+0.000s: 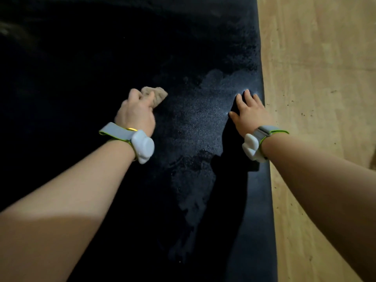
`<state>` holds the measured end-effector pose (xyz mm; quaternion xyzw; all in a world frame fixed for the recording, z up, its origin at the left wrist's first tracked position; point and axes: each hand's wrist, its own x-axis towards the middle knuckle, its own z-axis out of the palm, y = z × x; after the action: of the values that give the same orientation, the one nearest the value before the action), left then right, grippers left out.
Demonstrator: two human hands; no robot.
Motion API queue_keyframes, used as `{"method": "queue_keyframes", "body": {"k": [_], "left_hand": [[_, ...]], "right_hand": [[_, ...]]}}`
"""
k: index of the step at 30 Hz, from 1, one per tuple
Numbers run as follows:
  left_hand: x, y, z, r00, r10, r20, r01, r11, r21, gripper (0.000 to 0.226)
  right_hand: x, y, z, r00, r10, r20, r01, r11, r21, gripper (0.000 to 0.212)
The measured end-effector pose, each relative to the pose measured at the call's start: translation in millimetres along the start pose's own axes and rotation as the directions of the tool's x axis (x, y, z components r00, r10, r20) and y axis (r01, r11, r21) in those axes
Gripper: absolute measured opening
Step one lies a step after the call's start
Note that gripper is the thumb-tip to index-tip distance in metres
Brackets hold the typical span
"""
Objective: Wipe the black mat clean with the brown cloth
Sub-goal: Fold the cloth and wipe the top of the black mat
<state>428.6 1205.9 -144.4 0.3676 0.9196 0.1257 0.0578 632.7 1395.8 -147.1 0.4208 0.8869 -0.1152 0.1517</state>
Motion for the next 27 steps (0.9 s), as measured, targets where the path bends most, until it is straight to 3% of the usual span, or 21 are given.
{"method": "queue_keyframes", "body": {"k": [3, 7, 9, 11, 13, 14, 16, 19, 23, 25, 27], "left_hand": [[-40.0, 37.4, 10.0, 0.993, 0.07, 0.093, -0.067, 0.997, -0.04, 0.039], [-113.0, 59.3, 16.3, 0.901, 0.417, 0.12, -0.412, 0.909, -0.058, 0.05], [-110.1, 46.2, 16.7, 0.862, 0.489, 0.132, -0.487, 0.872, -0.052, 0.056], [-85.6, 28.9, 8.1, 0.909, 0.402, 0.11, -0.403, 0.915, -0.008, 0.055], [-61.0, 6.9, -0.9, 0.982, 0.177, 0.071, -0.182, 0.981, 0.071, 0.048], [-56.1, -1.7, -1.7, 0.996, 0.064, 0.064, -0.069, 0.995, 0.075, 0.048], [-58.1, 0.4, -0.6, 0.997, -0.027, 0.066, 0.024, 0.999, 0.039, 0.053], [-103.7, 32.4, 5.9, 0.979, 0.152, 0.132, -0.142, 0.986, -0.087, 0.056], [-167.2, 46.7, 10.3, 0.881, 0.425, 0.208, -0.401, 0.904, -0.146, 0.051], [-165.1, 36.2, 6.4, 0.884, 0.425, 0.197, -0.418, 0.905, -0.075, 0.051], [-146.4, 12.4, -2.8, 0.945, 0.278, 0.17, -0.28, 0.96, -0.013, 0.048]], "right_hand": [[-28.9, -21.7, 8.2, 0.998, 0.018, -0.06, -0.01, 0.992, 0.126, 0.055], [-102.1, -55.5, 35.6, 0.985, -0.009, -0.17, 0.044, 0.977, 0.207, 0.056], [-127.9, -57.6, 45.3, 0.993, 0.022, -0.118, -0.002, 0.985, 0.17, 0.057], [-137.4, -49.6, 51.6, 0.999, 0.05, -0.012, -0.049, 0.993, 0.105, 0.057], [-137.8, -45.7, 53.7, 0.998, 0.053, 0.036, -0.056, 0.995, 0.083, 0.055], [-138.1, -45.5, 55.4, 0.998, 0.053, 0.036, -0.056, 0.994, 0.091, 0.055], [-135.3, -47.8, 56.4, 0.998, 0.06, 0.036, -0.063, 0.993, 0.104, 0.054], [-136.1, -48.2, 56.6, 0.997, 0.063, 0.043, -0.067, 0.991, 0.112, 0.054], [-136.0, -47.8, 55.2, 0.997, 0.062, 0.042, -0.066, 0.993, 0.096, 0.055], [-137.3, -48.8, 54.1, 0.997, 0.062, 0.045, -0.066, 0.992, 0.111, 0.055], [-137.0, -48.9, 52.5, 0.998, 0.056, 0.043, -0.061, 0.99, 0.13, 0.054]]}}
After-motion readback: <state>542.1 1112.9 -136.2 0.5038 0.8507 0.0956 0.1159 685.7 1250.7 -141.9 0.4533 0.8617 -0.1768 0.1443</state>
